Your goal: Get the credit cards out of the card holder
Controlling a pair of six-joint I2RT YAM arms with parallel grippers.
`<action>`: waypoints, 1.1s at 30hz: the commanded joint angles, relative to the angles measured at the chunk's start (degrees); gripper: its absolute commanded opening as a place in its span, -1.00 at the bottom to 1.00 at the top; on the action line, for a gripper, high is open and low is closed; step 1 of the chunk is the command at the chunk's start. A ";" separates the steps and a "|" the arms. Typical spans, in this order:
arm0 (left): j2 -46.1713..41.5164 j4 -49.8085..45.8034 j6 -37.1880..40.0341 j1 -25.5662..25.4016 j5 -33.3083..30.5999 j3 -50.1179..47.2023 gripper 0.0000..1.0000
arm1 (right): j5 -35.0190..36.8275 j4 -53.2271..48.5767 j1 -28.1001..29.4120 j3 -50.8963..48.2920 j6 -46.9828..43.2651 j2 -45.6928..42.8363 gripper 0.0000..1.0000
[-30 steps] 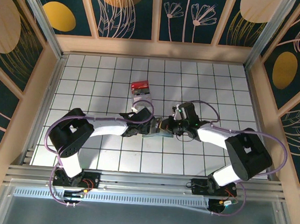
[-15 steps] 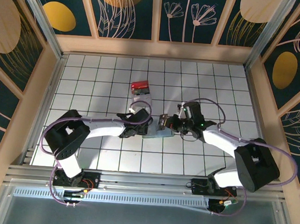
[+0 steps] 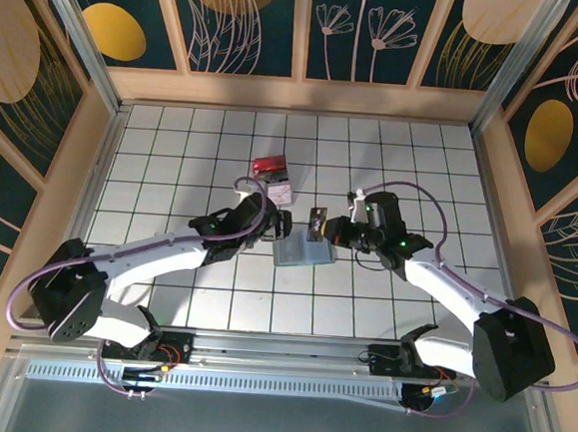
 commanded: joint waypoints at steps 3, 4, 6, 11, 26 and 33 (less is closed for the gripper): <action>-5.86 12.41 5.43 2.15 10.24 -3.28 0.90 | -5.93 0.58 -0.14 2.90 -5.22 -2.21 -1.00; -6.48 13.67 6.37 2.60 12.23 -3.70 0.94 | -6.49 0.66 -0.18 3.16 -5.48 -2.21 -1.00; -7.49 15.53 8.13 3.21 15.71 -4.19 0.98 | -7.92 1.31 -0.19 3.54 -5.69 -1.86 -1.00; -8.07 17.75 9.62 4.59 21.34 -4.29 0.94 | -14.48 5.20 -0.27 3.74 -4.57 -0.57 -1.00; -9.06 28.17 5.41 9.29 37.28 -10.16 0.43 | -24.68 13.26 -0.68 4.73 -0.72 -2.06 -1.00; -9.13 32.80 2.64 9.29 40.16 -11.92 0.01 | -27.96 17.69 -1.45 4.70 1.35 -1.21 -1.00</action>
